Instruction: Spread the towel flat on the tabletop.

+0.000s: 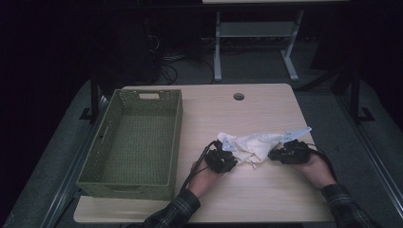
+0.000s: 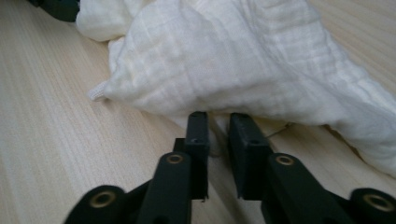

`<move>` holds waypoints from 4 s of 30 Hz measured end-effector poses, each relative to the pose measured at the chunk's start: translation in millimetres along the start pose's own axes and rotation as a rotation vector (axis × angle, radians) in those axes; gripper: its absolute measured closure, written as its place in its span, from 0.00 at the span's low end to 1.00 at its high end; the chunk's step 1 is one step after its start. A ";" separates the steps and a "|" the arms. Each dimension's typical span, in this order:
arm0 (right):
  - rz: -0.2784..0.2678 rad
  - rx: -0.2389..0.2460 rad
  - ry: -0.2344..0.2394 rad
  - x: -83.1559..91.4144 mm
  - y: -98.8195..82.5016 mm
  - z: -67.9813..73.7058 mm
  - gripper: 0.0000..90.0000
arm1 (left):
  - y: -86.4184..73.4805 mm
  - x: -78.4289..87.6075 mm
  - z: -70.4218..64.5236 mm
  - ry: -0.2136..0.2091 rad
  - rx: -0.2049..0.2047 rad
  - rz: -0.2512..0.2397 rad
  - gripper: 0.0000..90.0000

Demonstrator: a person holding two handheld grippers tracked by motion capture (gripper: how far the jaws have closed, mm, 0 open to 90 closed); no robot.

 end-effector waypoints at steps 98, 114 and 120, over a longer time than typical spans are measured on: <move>-0.015 -0.012 0.055 32.4 -0.9 3.1 0.97 | 10.3 34.5 32.9 0.121 0.091 -0.029 0.97; -0.079 -0.078 0.024 66.0 -17.1 -12.6 0.97 | 8.1 41.2 37.2 0.095 0.153 -0.028 0.87; -0.073 -0.080 0.023 65.4 -18.6 -12.8 0.97 | 0.8 35.1 20.9 0.014 0.092 0.035 0.85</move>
Point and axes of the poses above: each handheld gripper's, and its own axes: x roughly backward along the jaws, y roughly out of its top, z roughly to its left, the point moved 1 cm from there along -x, roughly forward along the jaws, and after that the axes turned 11 degrees about y, right-handed, at the moved point
